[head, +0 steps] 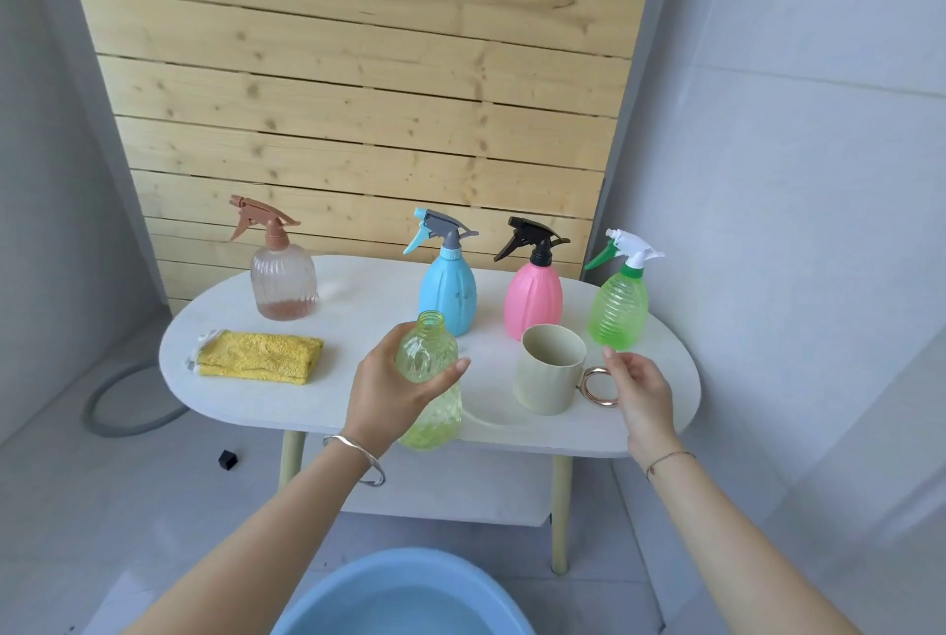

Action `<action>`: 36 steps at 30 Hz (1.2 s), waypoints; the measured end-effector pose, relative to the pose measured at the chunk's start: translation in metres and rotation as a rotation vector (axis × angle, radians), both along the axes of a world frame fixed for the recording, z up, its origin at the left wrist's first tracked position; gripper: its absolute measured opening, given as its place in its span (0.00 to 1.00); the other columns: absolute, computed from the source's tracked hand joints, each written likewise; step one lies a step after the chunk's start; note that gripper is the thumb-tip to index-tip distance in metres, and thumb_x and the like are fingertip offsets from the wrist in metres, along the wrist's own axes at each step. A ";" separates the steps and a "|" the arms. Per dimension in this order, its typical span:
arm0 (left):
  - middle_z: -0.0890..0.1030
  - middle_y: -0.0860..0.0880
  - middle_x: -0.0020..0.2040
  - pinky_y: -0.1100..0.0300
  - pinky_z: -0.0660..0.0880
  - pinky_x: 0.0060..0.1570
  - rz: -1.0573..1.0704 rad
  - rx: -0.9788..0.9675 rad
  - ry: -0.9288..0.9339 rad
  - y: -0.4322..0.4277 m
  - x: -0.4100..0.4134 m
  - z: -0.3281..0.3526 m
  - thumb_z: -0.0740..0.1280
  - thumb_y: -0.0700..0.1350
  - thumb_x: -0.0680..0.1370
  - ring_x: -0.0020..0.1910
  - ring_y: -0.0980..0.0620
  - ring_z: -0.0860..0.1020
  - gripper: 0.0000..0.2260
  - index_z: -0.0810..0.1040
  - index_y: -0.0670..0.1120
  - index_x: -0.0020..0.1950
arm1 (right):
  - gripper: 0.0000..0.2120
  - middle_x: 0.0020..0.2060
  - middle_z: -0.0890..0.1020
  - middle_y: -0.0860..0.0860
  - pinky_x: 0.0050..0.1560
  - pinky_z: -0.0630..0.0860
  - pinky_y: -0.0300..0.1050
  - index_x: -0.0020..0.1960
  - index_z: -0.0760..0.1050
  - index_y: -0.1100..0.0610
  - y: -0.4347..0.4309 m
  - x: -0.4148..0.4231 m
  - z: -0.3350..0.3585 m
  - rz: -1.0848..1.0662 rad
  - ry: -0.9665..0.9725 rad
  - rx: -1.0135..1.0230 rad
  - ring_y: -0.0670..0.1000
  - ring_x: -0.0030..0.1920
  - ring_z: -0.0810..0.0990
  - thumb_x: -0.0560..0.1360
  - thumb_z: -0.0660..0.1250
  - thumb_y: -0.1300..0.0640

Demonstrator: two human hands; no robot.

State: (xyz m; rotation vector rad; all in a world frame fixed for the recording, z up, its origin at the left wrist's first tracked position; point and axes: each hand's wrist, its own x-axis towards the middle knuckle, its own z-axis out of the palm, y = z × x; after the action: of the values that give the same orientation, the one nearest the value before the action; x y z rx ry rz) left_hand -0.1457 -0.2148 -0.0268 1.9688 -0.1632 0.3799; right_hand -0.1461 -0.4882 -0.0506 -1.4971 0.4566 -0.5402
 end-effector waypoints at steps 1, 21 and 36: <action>0.80 0.62 0.48 0.79 0.67 0.46 0.000 0.000 0.001 0.002 0.000 0.000 0.76 0.60 0.65 0.51 0.59 0.78 0.22 0.75 0.56 0.54 | 0.07 0.46 0.80 0.50 0.48 0.70 0.35 0.47 0.76 0.56 0.003 -0.002 0.006 -0.018 -0.060 -0.028 0.48 0.51 0.77 0.73 0.72 0.55; 0.78 0.57 0.52 0.65 0.67 0.53 0.049 0.008 0.025 0.065 0.050 -0.007 0.77 0.62 0.64 0.56 0.55 0.76 0.31 0.74 0.49 0.62 | 0.17 0.49 0.82 0.49 0.55 0.74 0.48 0.50 0.80 0.56 0.170 0.082 -0.002 0.499 0.395 -0.805 0.53 0.53 0.79 0.70 0.69 0.44; 0.82 0.54 0.53 0.61 0.73 0.52 0.003 0.034 0.019 0.068 0.058 -0.020 0.75 0.62 0.67 0.53 0.53 0.78 0.31 0.73 0.49 0.64 | 0.05 0.38 0.79 0.46 0.46 0.70 0.38 0.44 0.79 0.51 0.164 0.057 0.093 0.436 -0.062 -0.120 0.45 0.42 0.76 0.75 0.68 0.51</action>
State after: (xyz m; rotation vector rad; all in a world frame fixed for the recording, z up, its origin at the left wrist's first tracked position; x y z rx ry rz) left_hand -0.0879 -0.1467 -0.0469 2.0057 -0.1557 0.3618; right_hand -0.0886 -0.3241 0.0423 -1.6298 0.0420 -0.2704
